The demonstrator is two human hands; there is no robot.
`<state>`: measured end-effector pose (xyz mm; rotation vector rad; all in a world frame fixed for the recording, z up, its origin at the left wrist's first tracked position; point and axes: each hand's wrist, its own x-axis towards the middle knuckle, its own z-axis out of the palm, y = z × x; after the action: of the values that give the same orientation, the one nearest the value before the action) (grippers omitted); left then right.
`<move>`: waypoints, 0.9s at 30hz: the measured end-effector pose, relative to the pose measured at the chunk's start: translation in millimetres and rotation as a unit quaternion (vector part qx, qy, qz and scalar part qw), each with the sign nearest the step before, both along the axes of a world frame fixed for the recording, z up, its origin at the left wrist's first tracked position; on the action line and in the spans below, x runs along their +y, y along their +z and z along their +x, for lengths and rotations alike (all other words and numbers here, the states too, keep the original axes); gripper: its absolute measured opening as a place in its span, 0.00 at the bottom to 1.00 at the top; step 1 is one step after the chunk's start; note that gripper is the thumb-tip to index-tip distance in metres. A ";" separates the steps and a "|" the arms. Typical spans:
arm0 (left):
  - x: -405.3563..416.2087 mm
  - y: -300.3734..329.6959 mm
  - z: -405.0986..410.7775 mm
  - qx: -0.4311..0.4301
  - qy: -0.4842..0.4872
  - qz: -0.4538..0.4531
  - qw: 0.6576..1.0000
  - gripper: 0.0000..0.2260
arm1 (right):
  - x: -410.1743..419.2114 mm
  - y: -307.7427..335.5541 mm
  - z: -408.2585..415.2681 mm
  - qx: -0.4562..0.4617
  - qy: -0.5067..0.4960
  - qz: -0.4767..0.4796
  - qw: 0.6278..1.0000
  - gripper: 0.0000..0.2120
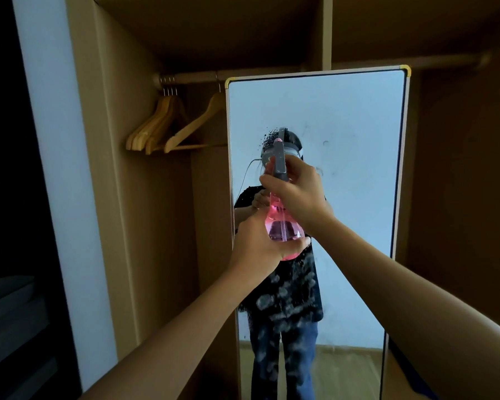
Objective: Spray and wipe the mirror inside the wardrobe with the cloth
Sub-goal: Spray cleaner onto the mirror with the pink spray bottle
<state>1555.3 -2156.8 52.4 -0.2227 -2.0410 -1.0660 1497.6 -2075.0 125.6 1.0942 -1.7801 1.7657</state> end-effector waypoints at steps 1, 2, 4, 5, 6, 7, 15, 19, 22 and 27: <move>1.6 0.3 -1.6 -0.002 0.000 -0.006 1.000 0.13 | 1.6 -0.5 -0.3 -0.001 -0.002 -0.002 1.000 0.18; 3.6 0.0 -3.5 -0.005 -0.001 -0.012 1.000 0.12 | 3.4 -1.1 -1.0 -0.002 -0.006 -0.003 1.000 0.17; 6.9 -0.5 -7.1 -0.008 0.001 -0.017 1.000 0.12 | 7.2 -2.8 -3.4 -0.002 -0.018 -0.008 1.000 0.17; 8.0 -0.9 -8.8 -0.009 0.002 -0.017 1.000 0.13 | 9.0 -3.9 -4.9 -0.004 -0.025 -0.011 1.000 0.17; 8.5 -1.7 -10.5 -0.008 0.000 -0.017 1.000 0.13 | 10.3 -5.2 -6.4 -0.007 -0.032 -0.013 0.999 0.17; 9.3 -2.8 -11.7 -0.006 -0.006 -0.018 1.000 0.13 | 11.8 -6.5 -8.0 -0.010 -0.038 -0.013 0.999 0.16; 17.7 -7.3 -20.0 -0.007 -0.032 -0.004 0.999 0.14 | 21.8 -10.9 -15.4 -0.015 -0.048 -0.002 0.999 0.17; 21.9 -6.3 -25.3 -0.007 -0.032 -0.012 0.999 0.14 | 25.5 -11.4 -17.9 -0.013 -0.057 -0.013 0.998 0.17; 24.4 -6.3 -29.3 -0.006 -0.023 -0.028 0.999 0.13 | 29.4 -11.0 -21.5 -0.016 -0.073 -0.007 0.997 0.16; 30.4 -7.1 -33.3 0.007 -0.017 -0.028 0.999 0.12 | 37.3 -10.8 -26.6 -0.017 -0.074 0.006 0.997 0.13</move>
<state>1522.0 -2126.4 45.3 -0.2943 -2.0625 -1.0256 1471.0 -2037.6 114.7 0.9164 -1.8439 1.6951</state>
